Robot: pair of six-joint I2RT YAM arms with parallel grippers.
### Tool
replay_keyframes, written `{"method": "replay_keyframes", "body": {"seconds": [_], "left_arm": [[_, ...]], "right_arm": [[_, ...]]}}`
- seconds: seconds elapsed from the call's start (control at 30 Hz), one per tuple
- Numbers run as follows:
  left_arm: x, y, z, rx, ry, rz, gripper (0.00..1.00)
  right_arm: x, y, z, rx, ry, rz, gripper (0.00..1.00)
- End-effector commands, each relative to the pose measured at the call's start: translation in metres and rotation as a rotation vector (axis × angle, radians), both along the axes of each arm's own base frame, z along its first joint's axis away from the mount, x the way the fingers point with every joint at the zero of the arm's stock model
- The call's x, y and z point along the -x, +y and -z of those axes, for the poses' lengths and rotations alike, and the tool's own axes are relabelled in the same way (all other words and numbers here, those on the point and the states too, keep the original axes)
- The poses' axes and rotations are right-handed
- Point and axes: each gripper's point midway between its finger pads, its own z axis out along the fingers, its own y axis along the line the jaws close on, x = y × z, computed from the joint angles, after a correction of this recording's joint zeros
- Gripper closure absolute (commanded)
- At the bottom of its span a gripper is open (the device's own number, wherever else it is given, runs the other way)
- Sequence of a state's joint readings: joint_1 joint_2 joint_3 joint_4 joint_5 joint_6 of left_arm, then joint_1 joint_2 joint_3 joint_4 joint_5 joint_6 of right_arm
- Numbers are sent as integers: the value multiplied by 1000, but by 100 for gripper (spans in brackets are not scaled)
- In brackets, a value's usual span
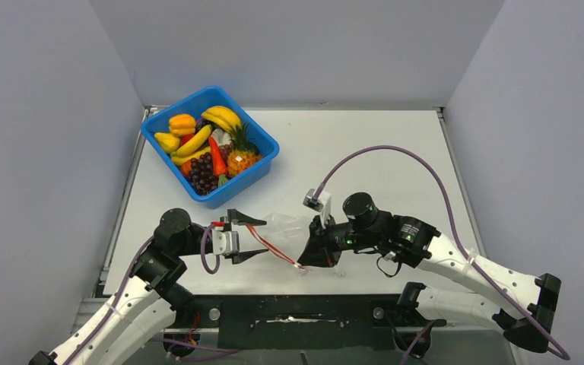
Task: Place the food in the zip-top bag and seal the zipper
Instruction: Pick up the zipper food storage bag at the corner of the board.
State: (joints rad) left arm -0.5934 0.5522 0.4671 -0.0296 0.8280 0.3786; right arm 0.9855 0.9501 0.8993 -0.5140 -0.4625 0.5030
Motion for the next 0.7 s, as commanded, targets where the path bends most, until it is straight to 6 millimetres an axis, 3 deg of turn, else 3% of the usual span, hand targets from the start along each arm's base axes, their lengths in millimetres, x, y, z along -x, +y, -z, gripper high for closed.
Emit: {"method": "replay_keyframes", "body": {"seconds": [0.0,0.17,0.2,0.33,0.37,0.47,0.5,0.53,0.6,0.67], "left_arm": [[16,-4,-20,18,-87,105,41],[24,-2,-9,-9,-51,125,43],[25,-1,-9,-11,-50,130,48],[31,-1,-14,-10,-45,153,93],[32,-1,-15,-7,-38,159,100],[36,0,-23,16,-26,162,100],[36,0,-27,36,-19,149,100],[35,0,-31,57,10,127,100],[32,2,-42,106,29,84,100],[27,4,-57,188,57,23,100]], "right_arm": [[1,17,-39,-100,-96,-37,100],[6,23,-42,-116,-106,-44,100],[5,23,-43,-122,-111,-41,100],[0,22,-48,-138,-138,-9,100],[-2,22,-49,-141,-144,2,100],[-12,17,-56,-149,-181,72,100],[-22,13,-58,-141,-203,129,97],[-35,5,-62,-131,-226,221,84],[-62,-15,-63,-99,-259,422,69],[-77,-34,-69,-110,-279,565,57]]}}
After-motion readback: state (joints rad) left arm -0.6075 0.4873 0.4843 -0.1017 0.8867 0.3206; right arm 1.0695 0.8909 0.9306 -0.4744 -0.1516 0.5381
